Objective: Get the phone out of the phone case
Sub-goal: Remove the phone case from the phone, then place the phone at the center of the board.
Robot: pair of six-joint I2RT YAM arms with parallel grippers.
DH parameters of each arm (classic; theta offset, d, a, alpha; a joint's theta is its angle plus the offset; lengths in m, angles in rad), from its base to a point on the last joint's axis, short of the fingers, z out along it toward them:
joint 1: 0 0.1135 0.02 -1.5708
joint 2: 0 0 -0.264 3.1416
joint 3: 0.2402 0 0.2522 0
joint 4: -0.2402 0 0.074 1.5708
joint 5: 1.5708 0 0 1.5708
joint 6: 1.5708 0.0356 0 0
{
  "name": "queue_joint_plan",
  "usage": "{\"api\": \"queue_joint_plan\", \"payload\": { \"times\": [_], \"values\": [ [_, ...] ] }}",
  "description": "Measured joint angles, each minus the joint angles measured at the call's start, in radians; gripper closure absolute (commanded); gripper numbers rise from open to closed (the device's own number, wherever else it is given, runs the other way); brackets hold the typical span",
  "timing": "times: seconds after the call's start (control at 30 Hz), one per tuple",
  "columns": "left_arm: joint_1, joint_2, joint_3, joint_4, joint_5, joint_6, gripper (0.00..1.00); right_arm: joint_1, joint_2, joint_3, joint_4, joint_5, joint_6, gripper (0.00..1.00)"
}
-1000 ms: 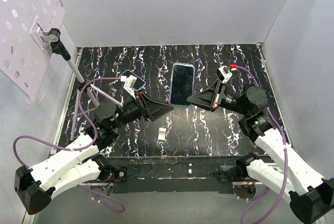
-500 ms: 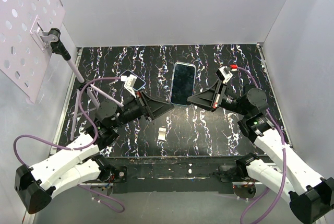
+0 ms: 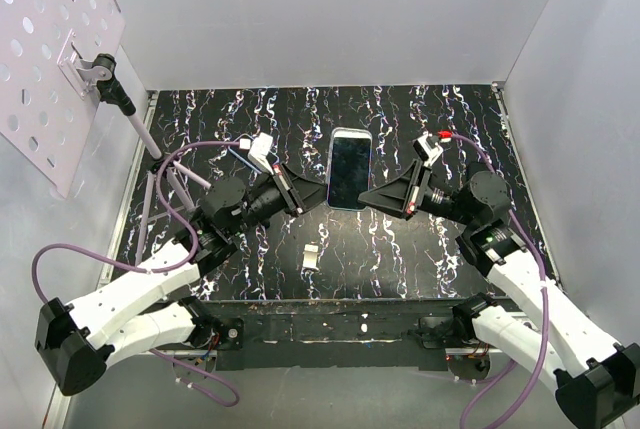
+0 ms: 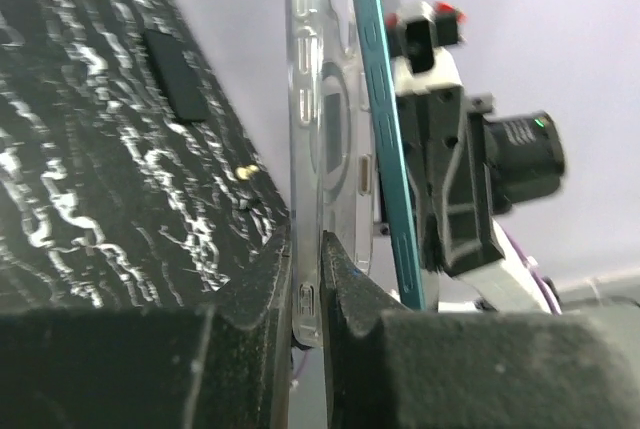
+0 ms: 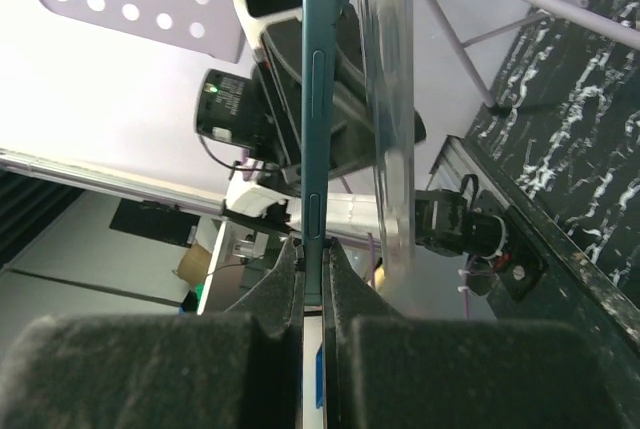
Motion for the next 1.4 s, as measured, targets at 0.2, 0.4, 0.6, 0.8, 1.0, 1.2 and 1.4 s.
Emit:
{"api": "queue_joint_plan", "payload": {
  "times": [0.2, 0.4, 0.6, 0.8, 1.0, 1.2, 1.4],
  "values": [
    [-0.002, -0.010, 0.127, -0.361, -0.266, 0.042, 1.00, 0.001, -0.015, 0.032, -0.190, 0.021, -0.127, 0.99],
    [0.002, -0.006, 0.269, -0.711, -0.586, 0.142, 1.00, 0.001, -0.014, 0.130, -0.545, 0.148, -0.380, 0.99],
    [0.002, -0.008, 0.270, -0.767, -0.599, 0.285, 1.00, -0.066, 0.200, 0.263, -0.781, 0.300, -0.628, 0.99],
    [0.002, -0.042, 0.268, -0.780, -0.537, 0.358, 1.00, -0.156, 0.668, 0.494, -0.853, 0.415, -0.860, 0.99],
    [0.001, -0.126, 0.230, -0.769, -0.438, 0.353, 1.00, -0.213, 1.103, 0.864, -0.864, 0.368, -0.978, 0.99],
    [-0.002, -0.192, 0.177, -0.781, -0.357, 0.333, 1.00, -0.251, 1.417, 1.256, -0.937, 0.251, -1.025, 0.99],
    [-0.002, -0.262, 0.175, -0.777, -0.328, 0.341, 1.00, -0.273, 1.637, 1.554, -1.009, 0.189, -1.046, 0.99]
  ]
}}
